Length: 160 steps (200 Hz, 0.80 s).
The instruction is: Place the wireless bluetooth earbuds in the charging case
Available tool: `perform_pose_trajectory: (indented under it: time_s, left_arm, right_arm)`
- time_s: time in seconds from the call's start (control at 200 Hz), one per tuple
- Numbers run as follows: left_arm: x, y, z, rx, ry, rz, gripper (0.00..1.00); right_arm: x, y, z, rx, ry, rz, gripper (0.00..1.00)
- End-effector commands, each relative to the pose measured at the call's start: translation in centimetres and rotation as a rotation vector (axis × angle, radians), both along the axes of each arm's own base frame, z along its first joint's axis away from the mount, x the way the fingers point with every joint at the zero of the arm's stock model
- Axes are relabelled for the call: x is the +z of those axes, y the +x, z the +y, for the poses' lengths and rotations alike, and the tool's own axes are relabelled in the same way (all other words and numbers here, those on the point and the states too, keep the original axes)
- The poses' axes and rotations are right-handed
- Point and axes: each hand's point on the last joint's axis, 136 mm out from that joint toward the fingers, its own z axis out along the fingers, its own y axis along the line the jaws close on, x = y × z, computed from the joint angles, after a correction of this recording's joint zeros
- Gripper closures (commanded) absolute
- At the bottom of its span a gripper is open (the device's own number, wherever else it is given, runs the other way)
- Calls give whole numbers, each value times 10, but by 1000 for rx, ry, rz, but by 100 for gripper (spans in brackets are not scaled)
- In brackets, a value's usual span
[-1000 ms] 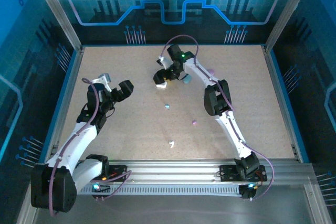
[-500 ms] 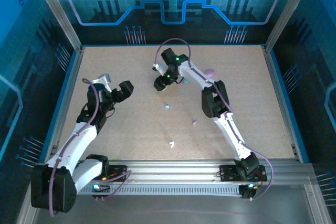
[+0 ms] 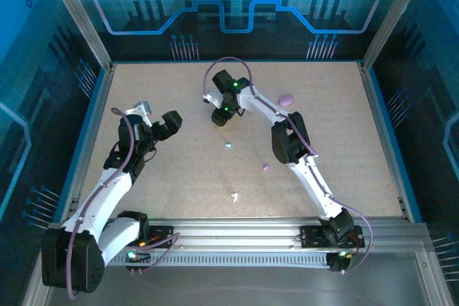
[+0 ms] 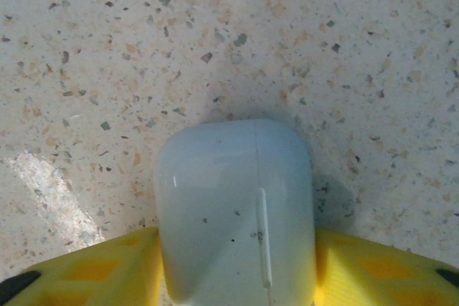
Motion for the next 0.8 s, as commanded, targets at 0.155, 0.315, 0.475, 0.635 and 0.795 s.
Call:
perform_pose_trajectory:
  time_s: [0.155, 0.315, 0.475, 0.635, 0.795]
  left_arm:
    - [-1, -4, -1, -6, 6, 1, 1]
    - [4, -6, -6, -29, -19, -6, 1]
    - [18, -9, -22, -109, -71, -27, 3]
    - [43, -12, -51, -263, -153, -69, 13]
    - [84, -22, -85, -447, -189, -139, 17]
  right_arm:
    - [1, -30, 19, 66, 52, 68, 56]
    - [45, -35, 22, 64, 149, 8, 58]
    - [108, -51, 14, 68, 255, -100, 58]
    - [178, -77, -4, 77, 378, -262, 58]
    - [238, -112, -25, 138, 464, -445, 58]
